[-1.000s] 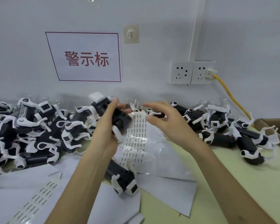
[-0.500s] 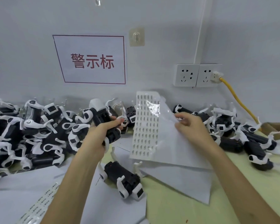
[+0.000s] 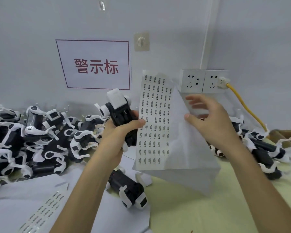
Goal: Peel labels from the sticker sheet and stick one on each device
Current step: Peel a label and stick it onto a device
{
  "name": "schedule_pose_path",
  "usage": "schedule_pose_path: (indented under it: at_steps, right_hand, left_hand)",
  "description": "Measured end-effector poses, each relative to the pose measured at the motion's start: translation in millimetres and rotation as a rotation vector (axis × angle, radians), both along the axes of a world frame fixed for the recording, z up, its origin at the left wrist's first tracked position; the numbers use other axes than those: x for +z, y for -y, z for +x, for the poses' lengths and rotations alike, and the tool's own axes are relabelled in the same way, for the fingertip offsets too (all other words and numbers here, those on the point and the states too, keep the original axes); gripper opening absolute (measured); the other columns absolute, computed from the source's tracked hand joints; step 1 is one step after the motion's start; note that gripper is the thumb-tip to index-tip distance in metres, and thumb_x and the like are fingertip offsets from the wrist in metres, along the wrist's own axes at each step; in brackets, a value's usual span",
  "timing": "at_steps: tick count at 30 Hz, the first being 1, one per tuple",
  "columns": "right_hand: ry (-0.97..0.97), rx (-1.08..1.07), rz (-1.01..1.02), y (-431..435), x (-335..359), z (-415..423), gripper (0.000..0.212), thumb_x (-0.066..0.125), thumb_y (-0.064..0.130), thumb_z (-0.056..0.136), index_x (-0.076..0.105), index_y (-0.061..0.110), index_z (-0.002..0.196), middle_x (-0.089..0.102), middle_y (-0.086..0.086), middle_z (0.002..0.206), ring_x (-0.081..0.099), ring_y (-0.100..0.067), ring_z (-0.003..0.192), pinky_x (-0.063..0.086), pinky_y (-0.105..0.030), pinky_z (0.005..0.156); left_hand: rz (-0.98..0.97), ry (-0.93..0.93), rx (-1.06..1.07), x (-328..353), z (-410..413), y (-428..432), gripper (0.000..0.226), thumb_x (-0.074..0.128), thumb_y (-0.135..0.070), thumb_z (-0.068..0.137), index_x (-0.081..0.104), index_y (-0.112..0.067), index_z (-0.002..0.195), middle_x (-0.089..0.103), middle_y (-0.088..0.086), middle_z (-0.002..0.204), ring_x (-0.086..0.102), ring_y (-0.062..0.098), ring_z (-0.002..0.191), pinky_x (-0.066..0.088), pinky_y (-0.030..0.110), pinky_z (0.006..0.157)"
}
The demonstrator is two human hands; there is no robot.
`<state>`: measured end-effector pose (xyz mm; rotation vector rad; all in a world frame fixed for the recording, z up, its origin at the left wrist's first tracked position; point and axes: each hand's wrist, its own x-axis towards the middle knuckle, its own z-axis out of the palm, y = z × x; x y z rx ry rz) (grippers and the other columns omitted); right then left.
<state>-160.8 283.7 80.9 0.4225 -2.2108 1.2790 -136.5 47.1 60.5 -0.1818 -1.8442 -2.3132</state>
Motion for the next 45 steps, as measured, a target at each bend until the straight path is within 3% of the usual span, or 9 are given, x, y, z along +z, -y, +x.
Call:
schedule_pose_path:
  at_steps: [2, 4, 9, 12, 17, 30, 35, 40, 45]
  right_hand:
    - [-0.213, 0.009, -0.021, 16.9, 3.2, 8.7, 0.029, 0.073, 0.003, 0.087, 0.071, 0.028, 0.102, 0.067, 0.007, 0.104, 0.065, -0.007, 0.096, 0.054, -0.032, 0.087]
    - [-0.304, 0.163, -0.014, 32.0, 3.8, 17.6, 0.024, 0.075, 0.005, 0.087, 0.073, 0.029, 0.092, 0.071, 0.009, 0.096, 0.068, -0.011, 0.089, 0.056, -0.03, 0.08]
    - [-0.215, 0.243, 0.11, 53.8, -5.4, 23.3, 0.019, 0.084, 0.016, 0.081, 0.079, 0.02, 0.099, 0.07, 0.009, 0.101, 0.064, -0.007, 0.102, 0.044, -0.013, 0.086]
    - [-0.21, 0.199, 0.04, 58.0, -8.6, 24.1, 0.022, 0.087, 0.019, 0.079, 0.079, 0.017, 0.099, 0.071, 0.008, 0.1, 0.066, -0.005, 0.098, 0.05, -0.017, 0.087]
    - [-0.177, 0.134, -0.049, 59.7, -10.4, 24.0, 0.022, 0.088, 0.025, 0.078, 0.077, 0.019, 0.096, 0.072, 0.011, 0.097, 0.067, -0.001, 0.092, 0.053, -0.018, 0.083]
    - [0.0, 0.226, -0.243, 58.1, -15.3, 19.6, 0.016, 0.089, 0.024, 0.077, 0.075, 0.032, 0.079, 0.076, 0.013, 0.082, 0.073, -0.01, 0.075, 0.058, -0.023, 0.072]
    - [0.047, 0.291, -0.289, 55.7, -15.8, 19.6, 0.01, 0.083, 0.021, 0.084, 0.078, 0.028, 0.08, 0.077, 0.007, 0.084, 0.075, -0.016, 0.073, 0.062, -0.037, 0.064]
    - [-0.014, 0.324, -0.304, 52.4, -11.5, 15.3, 0.016, 0.077, 0.012, 0.088, 0.077, 0.026, 0.081, 0.076, 0.007, 0.081, 0.071, -0.008, 0.071, 0.057, -0.023, 0.067]
    - [-0.026, 0.354, -0.522, 44.5, -7.7, 11.6, 0.013, 0.074, 0.004, 0.09, 0.075, 0.016, 0.085, 0.074, -0.001, 0.072, 0.069, -0.013, 0.064, 0.056, -0.023, 0.065]
  left_hand:
    - [0.026, -0.005, 0.02, 0.1, 0.7, -3.1, 0.02, 0.082, -0.014, 0.072, 0.071, -0.019, 0.088, 0.077, 0.009, 0.095, 0.073, 0.029, 0.089, 0.05, 0.051, 0.081]
    - [0.039, -0.014, 0.02, 0.6, 1.9, -7.8, 0.015, 0.082, -0.015, 0.071, 0.073, -0.027, 0.075, 0.076, 0.005, 0.087, 0.071, 0.024, 0.081, 0.048, 0.046, 0.075]
    - [0.119, -0.025, -0.06, 1.9, 5.0, -11.5, 0.014, 0.083, -0.015, 0.07, 0.076, -0.026, 0.075, 0.074, 0.004, 0.084, 0.071, 0.019, 0.079, 0.055, 0.039, 0.072]
    - [0.162, -0.037, -0.098, 2.6, 6.1, -12.6, 0.015, 0.083, -0.011, 0.07, 0.075, -0.021, 0.076, 0.073, 0.004, 0.084, 0.072, 0.02, 0.08, 0.059, 0.032, 0.067]
    - [0.124, -0.084, -0.146, 3.2, 6.9, -14.2, 0.012, 0.078, -0.012, 0.074, 0.075, -0.022, 0.08, 0.073, 0.004, 0.087, 0.072, 0.021, 0.086, 0.059, 0.035, 0.073]
    - [0.042, -0.144, -0.112, 4.0, 6.0, -14.3, 0.023, 0.073, -0.003, 0.067, 0.073, -0.026, 0.07, 0.073, 0.001, 0.084, 0.072, 0.018, 0.08, 0.058, 0.03, 0.067]
    - [0.053, -0.18, -0.159, 5.4, 5.5, -10.0, 0.026, 0.069, 0.002, 0.069, 0.069, -0.024, 0.069, 0.073, 0.002, 0.086, 0.073, 0.021, 0.082, 0.059, 0.032, 0.067]
    - [0.014, -0.194, -0.16, 7.0, 6.8, -6.7, 0.025, 0.068, 0.001, 0.07, 0.065, -0.024, 0.069, 0.074, 0.004, 0.089, 0.071, 0.022, 0.083, 0.058, 0.035, 0.069]
    - [0.016, -0.166, -0.02, 9.4, 5.9, -4.0, 0.022, 0.07, 0.002, 0.071, 0.06, -0.017, 0.077, 0.077, 0.001, 0.09, 0.075, 0.021, 0.091, 0.06, 0.041, 0.075]
